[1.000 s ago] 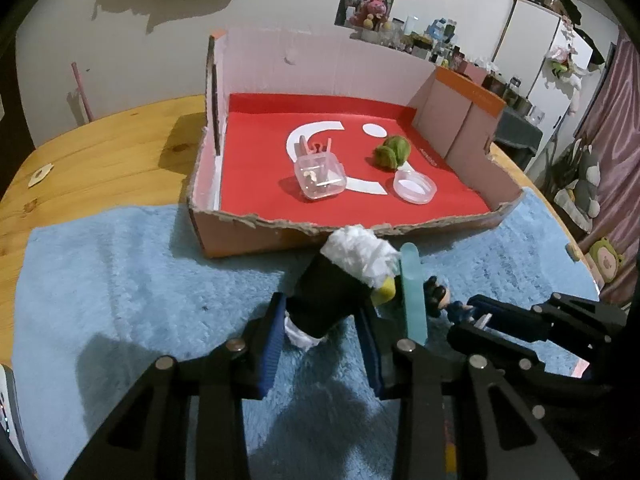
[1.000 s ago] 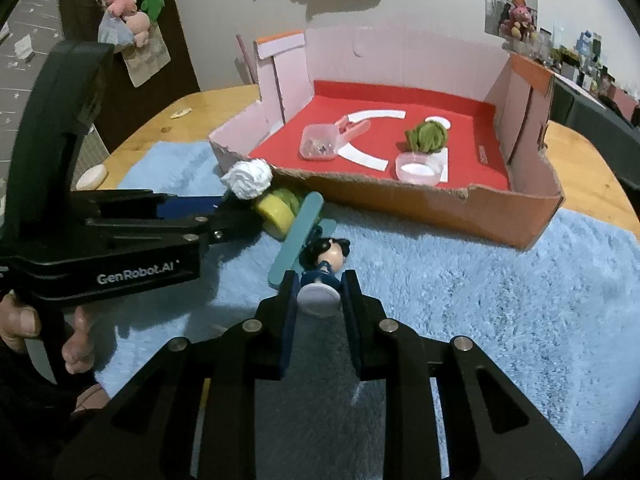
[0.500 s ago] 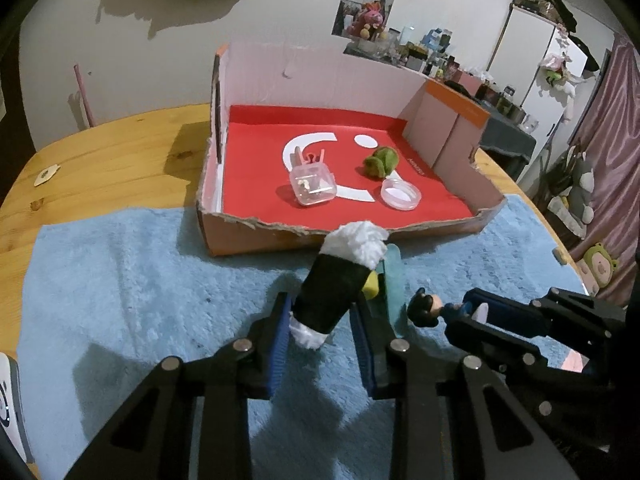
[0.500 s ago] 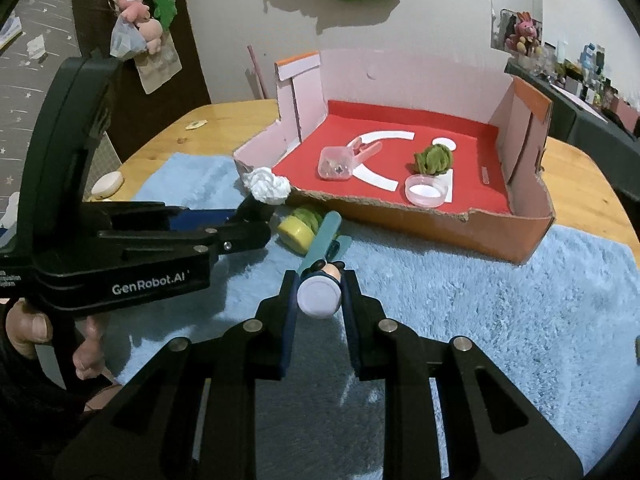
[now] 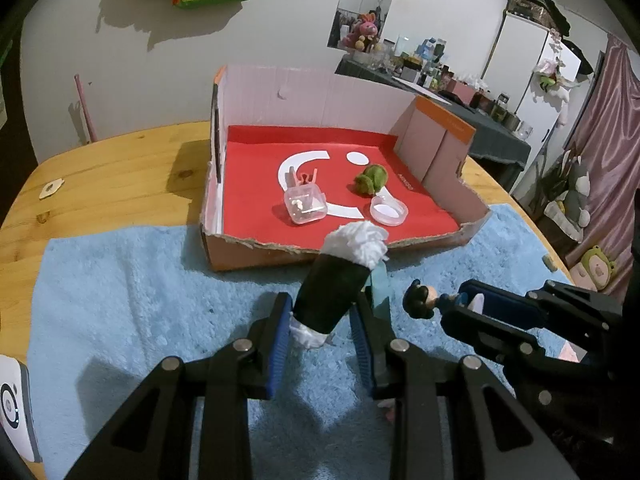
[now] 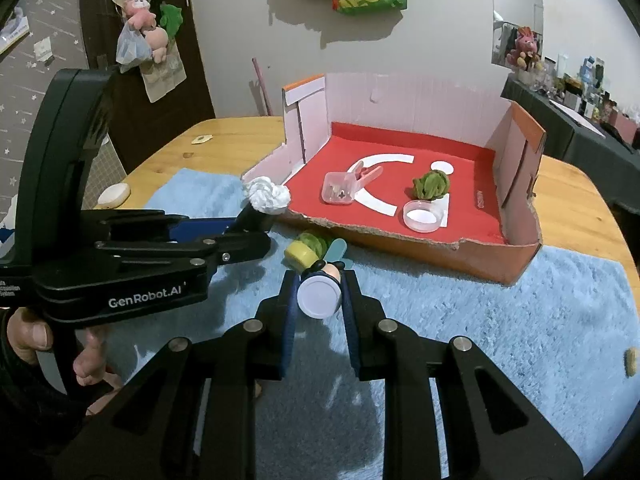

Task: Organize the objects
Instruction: 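Carry the plush with the left gripper while the right gripper carries the figurine into the box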

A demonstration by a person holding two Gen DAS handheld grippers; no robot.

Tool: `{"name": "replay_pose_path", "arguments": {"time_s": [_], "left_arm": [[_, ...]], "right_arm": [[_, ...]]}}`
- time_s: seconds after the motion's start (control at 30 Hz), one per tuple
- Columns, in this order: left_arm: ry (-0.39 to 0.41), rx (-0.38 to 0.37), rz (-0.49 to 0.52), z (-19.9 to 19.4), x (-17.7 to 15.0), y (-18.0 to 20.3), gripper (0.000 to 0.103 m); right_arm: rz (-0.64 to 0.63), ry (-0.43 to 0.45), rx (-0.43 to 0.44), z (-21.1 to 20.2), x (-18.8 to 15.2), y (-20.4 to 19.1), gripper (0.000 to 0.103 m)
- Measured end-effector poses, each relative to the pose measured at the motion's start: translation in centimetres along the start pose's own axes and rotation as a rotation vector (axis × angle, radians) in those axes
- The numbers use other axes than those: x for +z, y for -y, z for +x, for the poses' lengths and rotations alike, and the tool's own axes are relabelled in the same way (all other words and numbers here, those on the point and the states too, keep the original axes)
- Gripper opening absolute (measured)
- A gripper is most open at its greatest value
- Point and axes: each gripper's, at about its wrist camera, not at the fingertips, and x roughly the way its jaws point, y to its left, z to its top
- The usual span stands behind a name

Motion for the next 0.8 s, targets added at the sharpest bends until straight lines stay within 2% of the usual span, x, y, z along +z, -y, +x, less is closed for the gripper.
{"name": "replay_pose_path", "arguments": {"time_s": [0.47, 0.8], "left_arm": [[0.017, 0.008, 0.01, -0.3, 2.1, 0.0, 0.031], [-0.01, 0.009, 0.035, 1.2, 4.3, 0.3, 0.031]], "right_arm": [[-0.01, 0.052, -0.001, -0.9, 2.1, 0.6, 0.02], [-0.009, 0.073, -0.009, -0.3, 4.4, 1.7, 0.02]]}}
